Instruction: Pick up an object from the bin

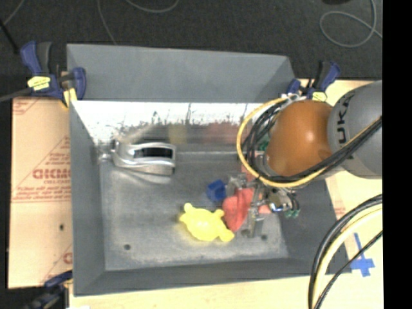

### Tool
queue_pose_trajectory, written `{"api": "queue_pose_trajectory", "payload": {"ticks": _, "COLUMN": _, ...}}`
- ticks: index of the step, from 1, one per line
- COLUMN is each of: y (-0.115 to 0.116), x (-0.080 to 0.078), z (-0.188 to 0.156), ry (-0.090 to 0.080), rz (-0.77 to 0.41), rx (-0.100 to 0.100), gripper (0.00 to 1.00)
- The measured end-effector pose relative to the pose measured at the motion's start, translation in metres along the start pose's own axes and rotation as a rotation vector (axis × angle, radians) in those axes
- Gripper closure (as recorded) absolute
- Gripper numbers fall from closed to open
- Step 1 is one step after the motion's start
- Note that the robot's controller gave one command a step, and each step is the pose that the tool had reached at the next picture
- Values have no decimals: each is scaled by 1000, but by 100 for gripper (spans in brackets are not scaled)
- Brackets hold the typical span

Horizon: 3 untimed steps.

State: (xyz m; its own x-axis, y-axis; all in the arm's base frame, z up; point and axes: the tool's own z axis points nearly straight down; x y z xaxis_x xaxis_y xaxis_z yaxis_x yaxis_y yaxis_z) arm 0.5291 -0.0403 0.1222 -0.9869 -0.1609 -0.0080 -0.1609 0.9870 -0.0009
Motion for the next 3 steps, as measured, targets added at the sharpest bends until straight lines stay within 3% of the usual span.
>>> {"api": "queue_pose_trajectory", "payload": {"ticks": 1, "y": 9, "x": -35, "z": 47, "ry": -18, "rz": 303, "rx": 3, "gripper": 100}}
{"api": "queue_pose_trajectory", "payload": {"ticks": 2, "y": 9, "x": -35, "z": 47, "ry": -18, "rz": 303, "rx": 4, "gripper": 100}}
{"api": "queue_pose_trajectory", "payload": {"ticks": 3, "y": 16, "x": -33, "z": 4, "ry": -6, "rz": 258, "rx": 4, "gripper": 100}}
